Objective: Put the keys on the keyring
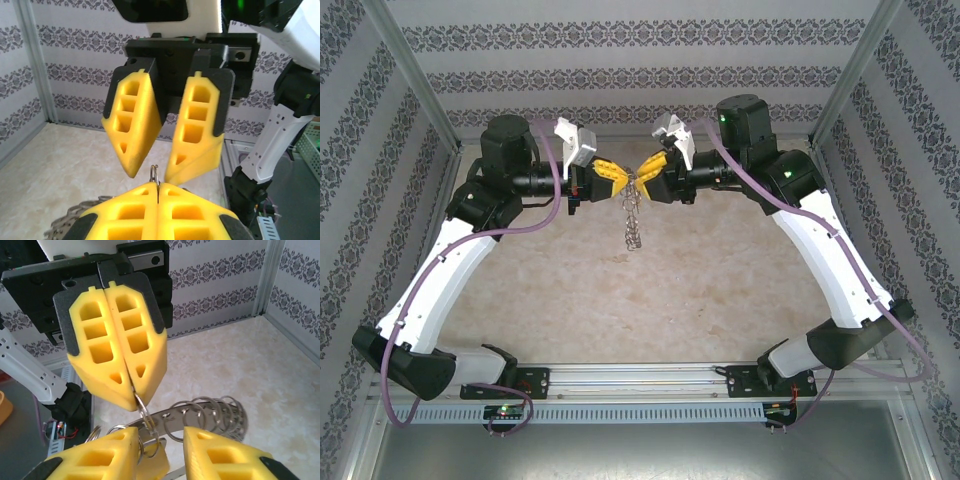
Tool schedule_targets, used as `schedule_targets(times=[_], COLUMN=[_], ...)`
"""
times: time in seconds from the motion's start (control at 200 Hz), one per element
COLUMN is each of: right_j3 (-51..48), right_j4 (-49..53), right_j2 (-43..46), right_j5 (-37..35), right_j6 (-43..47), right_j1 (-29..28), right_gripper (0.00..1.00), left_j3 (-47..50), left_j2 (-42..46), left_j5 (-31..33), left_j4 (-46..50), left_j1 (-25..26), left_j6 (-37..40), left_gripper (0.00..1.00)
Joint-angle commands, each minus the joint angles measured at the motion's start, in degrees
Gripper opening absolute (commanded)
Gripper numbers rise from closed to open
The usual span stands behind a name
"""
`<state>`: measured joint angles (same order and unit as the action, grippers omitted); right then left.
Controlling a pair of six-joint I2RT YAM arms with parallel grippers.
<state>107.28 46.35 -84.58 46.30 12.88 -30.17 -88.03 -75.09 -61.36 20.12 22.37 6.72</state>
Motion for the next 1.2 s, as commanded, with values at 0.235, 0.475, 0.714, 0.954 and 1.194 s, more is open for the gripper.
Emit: schedule_targets(times=[0.235,0.475,0.714,0.954,1.194], right_j3=[-1.1,-1.2,1.9,14.4,16.9], right_j4=[-3.3,-3.5,3.3,22.5,25.0], right_j2=[-0.2,-0.4,-0.9,-7.8,-9.2], right_j5=[2.5,3.0,-6.3,-19.6,-20.5], right_j6=[0.6,0.5,8.3,22.0,23.3], right_j1=[-1.1,-1.5,-2.9,-7.6,-8.2], right_gripper=[0.22,0.03,0.00,0.00,0.00], left_j3=[-3.3,-3.4,-3.7,-4.4,-4.3], left_j2=[-1.0,-1.2,-0.3,0.3,0.3], left_j5=[-4.0,-3.4,2.6,8.5,11.4], left_j4=[-3.5,-4.0,2.3,9.6,15.8], left_j1=[-0.5,-0.5,-0.5,0.2,1.7], left_j6=[-2.5,-2.6,3.4,10.2,14.9], left_gripper=[0.00,0.00,0.00,0.23,0.24])
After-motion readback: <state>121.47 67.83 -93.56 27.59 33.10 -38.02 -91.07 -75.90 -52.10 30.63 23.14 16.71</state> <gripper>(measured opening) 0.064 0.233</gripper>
